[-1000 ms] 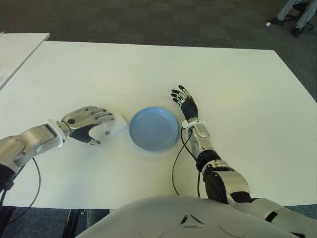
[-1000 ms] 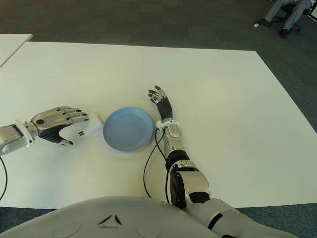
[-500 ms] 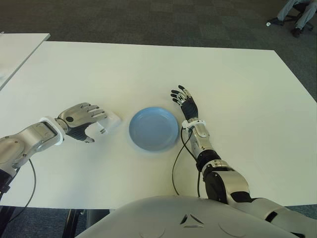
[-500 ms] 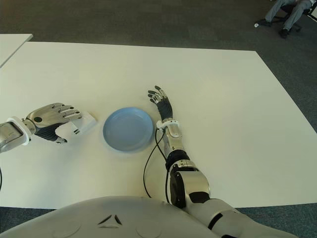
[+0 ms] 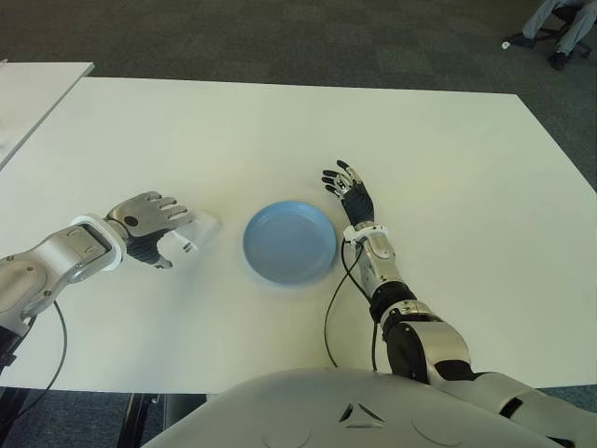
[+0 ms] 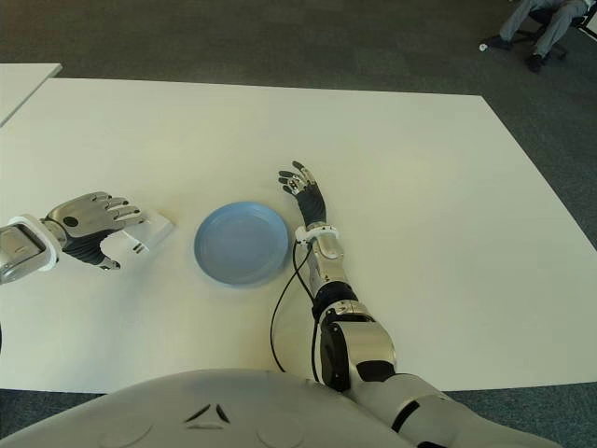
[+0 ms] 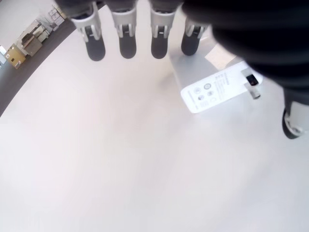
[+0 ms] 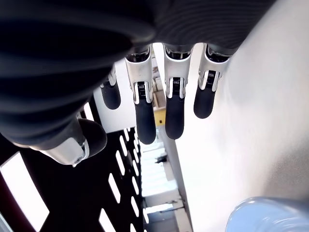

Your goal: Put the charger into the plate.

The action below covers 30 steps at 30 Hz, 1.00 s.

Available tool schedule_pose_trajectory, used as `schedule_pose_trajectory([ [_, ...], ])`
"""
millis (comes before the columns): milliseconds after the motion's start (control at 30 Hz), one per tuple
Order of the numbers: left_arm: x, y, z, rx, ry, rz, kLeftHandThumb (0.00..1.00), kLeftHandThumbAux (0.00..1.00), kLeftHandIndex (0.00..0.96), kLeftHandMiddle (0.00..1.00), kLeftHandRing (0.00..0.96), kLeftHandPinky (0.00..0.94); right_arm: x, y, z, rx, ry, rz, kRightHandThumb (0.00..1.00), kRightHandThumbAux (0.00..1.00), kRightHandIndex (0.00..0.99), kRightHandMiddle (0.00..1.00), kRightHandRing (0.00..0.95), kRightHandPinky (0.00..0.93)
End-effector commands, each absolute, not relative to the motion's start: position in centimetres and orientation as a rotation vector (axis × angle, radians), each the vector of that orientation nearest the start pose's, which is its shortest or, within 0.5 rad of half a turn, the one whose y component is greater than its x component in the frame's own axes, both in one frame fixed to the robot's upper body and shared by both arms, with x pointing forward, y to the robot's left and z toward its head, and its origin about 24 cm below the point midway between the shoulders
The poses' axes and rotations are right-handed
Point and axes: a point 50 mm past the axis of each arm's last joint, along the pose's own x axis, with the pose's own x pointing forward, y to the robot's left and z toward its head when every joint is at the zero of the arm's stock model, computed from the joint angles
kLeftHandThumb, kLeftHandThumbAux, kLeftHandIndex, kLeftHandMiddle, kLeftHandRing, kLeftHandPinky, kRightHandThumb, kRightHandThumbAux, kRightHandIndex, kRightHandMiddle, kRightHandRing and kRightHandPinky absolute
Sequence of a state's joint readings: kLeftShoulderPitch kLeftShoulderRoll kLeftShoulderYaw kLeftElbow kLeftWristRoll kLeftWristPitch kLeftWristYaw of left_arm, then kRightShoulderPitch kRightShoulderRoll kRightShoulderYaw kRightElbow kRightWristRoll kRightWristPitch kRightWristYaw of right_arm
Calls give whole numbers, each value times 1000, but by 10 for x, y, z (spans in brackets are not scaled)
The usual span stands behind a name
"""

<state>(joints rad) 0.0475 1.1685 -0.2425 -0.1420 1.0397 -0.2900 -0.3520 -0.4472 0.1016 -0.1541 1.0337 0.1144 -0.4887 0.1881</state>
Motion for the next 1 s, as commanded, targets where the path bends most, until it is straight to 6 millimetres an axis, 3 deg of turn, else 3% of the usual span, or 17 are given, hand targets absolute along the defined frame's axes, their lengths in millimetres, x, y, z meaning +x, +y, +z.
schedule_pose_trajectory([
  [33,223,249,103,2146,52,-825,0,345,11,50,12,0,287,-102,-44,273,233,128,0,522,120,311,266,214],
  [267,221,247,111,1997,-15,-710,0,365,0,24,0,0,288,-101,-43,265,232,124,0,526,119,311,265,209],
  [567,221,244,118,1648,-61,-617,151,361,0,0,0,9,288,-100,-43,263,236,133,0,526,116,313,265,207],
  [1000,225,234,124,1493,-146,-495,215,298,0,0,0,14,288,-96,-43,264,239,133,0,524,114,313,263,206],
])
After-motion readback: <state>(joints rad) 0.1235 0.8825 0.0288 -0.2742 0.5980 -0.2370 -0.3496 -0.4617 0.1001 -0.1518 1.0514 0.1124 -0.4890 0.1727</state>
